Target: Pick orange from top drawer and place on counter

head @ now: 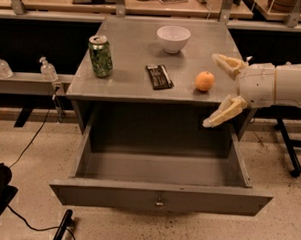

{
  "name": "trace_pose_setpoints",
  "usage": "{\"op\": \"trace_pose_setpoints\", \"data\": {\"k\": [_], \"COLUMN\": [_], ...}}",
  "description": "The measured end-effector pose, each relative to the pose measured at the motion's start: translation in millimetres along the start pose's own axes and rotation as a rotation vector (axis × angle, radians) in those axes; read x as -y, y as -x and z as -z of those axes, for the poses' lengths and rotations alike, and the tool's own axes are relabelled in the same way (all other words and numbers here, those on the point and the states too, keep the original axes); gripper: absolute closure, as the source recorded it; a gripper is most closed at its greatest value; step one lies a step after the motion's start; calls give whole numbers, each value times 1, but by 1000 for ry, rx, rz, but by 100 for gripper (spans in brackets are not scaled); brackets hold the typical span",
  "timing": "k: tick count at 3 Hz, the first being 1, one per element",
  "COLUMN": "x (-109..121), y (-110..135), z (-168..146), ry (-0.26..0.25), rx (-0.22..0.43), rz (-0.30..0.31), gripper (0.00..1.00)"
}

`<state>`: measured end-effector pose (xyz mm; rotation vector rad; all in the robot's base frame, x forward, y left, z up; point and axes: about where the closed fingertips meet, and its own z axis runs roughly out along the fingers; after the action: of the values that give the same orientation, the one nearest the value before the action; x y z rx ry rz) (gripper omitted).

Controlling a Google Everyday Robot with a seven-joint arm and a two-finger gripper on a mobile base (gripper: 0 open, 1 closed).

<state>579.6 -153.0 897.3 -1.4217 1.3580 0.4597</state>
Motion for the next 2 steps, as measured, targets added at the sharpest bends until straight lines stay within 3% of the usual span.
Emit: {"op": "trace_pose_setpoints", "data": {"k": [1,2], "x": [-27,-86], "y": [0,-20], "z": [15,29], "ry": [-23,-34], "rx": [-43,-132], "rz": [-18,4], "gripper": [0,0]}}
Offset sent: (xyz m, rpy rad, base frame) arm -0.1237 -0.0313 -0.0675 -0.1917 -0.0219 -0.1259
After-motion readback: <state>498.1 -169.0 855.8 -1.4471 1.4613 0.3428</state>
